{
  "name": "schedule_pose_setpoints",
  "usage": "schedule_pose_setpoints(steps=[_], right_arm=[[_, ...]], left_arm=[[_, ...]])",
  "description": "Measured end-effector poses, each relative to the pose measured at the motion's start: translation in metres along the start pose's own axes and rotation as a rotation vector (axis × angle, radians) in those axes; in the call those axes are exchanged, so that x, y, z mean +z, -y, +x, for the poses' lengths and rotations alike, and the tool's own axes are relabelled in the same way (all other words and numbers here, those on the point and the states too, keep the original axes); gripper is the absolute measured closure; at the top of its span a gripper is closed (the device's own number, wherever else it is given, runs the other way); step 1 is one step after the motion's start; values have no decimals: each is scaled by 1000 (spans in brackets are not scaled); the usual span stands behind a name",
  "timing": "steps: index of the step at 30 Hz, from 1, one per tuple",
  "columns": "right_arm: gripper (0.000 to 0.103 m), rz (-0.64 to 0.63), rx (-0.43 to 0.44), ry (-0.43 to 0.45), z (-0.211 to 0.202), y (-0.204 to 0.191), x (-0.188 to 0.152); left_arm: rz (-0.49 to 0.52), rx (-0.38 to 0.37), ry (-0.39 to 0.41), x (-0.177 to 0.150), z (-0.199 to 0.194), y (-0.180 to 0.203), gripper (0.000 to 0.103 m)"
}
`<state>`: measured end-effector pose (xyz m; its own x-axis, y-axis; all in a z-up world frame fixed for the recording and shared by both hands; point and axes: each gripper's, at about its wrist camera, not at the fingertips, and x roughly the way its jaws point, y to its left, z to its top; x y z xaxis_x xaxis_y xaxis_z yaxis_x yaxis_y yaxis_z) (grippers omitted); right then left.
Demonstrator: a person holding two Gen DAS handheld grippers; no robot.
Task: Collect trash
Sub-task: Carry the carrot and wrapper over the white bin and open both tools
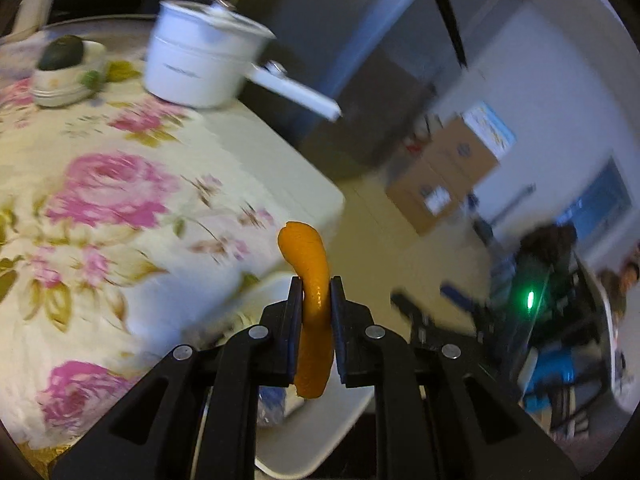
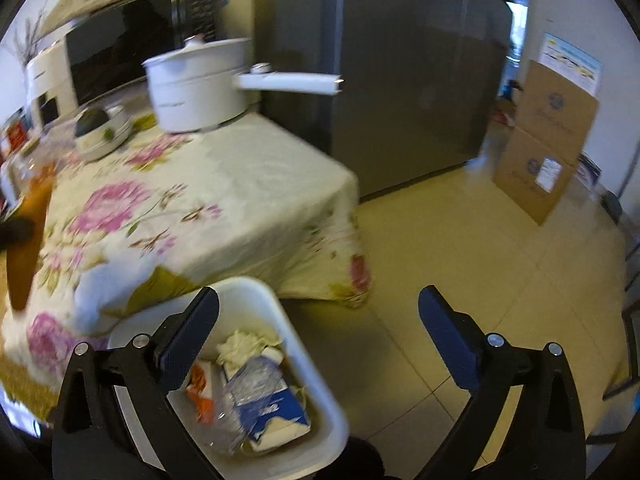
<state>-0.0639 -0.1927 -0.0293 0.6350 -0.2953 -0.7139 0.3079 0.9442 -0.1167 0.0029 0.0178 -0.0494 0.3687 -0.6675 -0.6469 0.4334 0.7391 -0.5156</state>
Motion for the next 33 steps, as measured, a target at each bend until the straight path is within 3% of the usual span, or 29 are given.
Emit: schedule_pose_setpoints(steps=[3, 5, 7, 10, 14, 18, 21, 24, 30, 33], right_arm=[[7, 35, -11, 3, 1, 10, 3], [7, 53, -13, 2, 3, 14, 4], [7, 71, -14, 5, 3, 17, 6], [7, 94, -24, 13, 2, 21, 8], [7, 102, -22, 6, 4, 22, 9], [7, 58, -6, 10, 3, 9, 11], [7, 2, 1, 52, -5, -7, 17], [7, -35, -3, 132, -20, -22, 26], [7, -37, 6, 265, -46, -35, 41], [7, -26, 44, 295, -56, -38, 44]], left_arm=[[57, -29, -102, -14, 21, 13, 88], [104, -40, -178, -25, 35, 23, 81], [140, -34, -232, -36, 46, 31, 56], [167, -15, -263, -43, 53, 36, 48], [135, 25, -218, -37, 45, 28, 35], [137, 139, -108, -23, 28, 21, 23], [191, 313, 63, -9, 5, 26, 15], [196, 438, 243, 4, -19, 30, 7], [159, 596, 596, 13, -66, 37, 7], [89, 620, 675, 8, -79, 33, 7]])
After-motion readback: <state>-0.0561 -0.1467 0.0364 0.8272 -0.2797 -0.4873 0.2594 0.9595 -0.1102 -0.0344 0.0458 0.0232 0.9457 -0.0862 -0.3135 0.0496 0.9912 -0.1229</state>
